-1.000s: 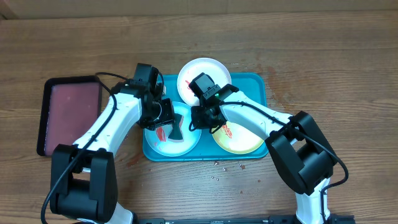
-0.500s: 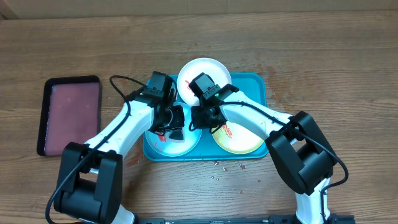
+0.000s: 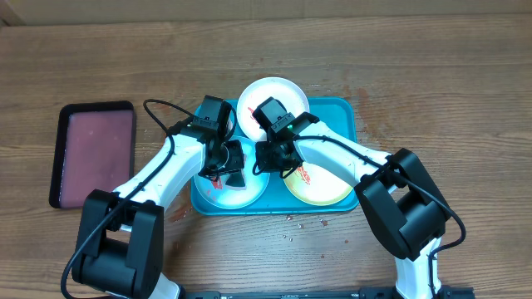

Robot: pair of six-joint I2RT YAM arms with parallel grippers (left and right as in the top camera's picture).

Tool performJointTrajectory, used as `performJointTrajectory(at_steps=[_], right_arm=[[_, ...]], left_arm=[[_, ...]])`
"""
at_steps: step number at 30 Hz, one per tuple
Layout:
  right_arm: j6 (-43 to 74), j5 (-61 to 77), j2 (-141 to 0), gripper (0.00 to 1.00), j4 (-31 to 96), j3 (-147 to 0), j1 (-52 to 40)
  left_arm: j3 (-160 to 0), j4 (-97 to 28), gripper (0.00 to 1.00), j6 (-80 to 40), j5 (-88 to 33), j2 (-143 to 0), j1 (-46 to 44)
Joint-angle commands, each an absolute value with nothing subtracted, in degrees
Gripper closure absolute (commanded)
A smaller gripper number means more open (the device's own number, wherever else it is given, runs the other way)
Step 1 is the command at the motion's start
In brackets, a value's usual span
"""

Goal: Clean dirty plates on tray and stack at the side
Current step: 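Scrub the light blue plate with the sponge in the left gripper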

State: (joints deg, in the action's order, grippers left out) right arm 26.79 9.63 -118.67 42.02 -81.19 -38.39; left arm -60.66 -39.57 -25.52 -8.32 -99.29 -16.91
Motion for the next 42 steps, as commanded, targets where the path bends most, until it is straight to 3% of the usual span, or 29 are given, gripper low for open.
performJointTrajectory(at_steps=[1, 14, 17, 20, 30, 36, 42], right_arm=[[27.05, 9.04, -118.76, 0.87, 41.85, -80.4, -38.68], [27.03, 9.02, -118.76, 0.87, 41.85, -80.4, -38.68], [27.03, 9.02, -118.76, 0.87, 41.89, -80.4, -38.68], [27.03, 9.02, -118.76, 0.87, 41.87, -80.4, -38.68], [27.0, 9.02, -118.76, 0.87, 42.33, -80.4, -38.68], [27.0, 8.99, -118.76, 0.87, 42.52, -80.42, -38.68], [27.0, 8.99, -118.76, 0.87, 42.57, -80.4, -38.68]], left_arm=[[-60.07, -39.57, 0.68, -26.17, -8.62, -100.07, -17.41], [-56.93, -36.05, 0.7, -25.89, -10.59, -100.18, -17.72], [-56.93, -35.66, 0.78, -25.93, -10.0, -100.18, -17.69], [-56.93, -35.48, 0.96, -26.35, -8.29, -100.18, -17.72], [-55.02, -36.64, 0.96, -28.05, 7.35, -100.22, -17.65], [-54.89, -40.34, 0.96, -35.0, 21.23, -100.2, -17.63], [-58.94, -44.47, 0.96, -34.94, 24.4, -99.96, -17.65]])
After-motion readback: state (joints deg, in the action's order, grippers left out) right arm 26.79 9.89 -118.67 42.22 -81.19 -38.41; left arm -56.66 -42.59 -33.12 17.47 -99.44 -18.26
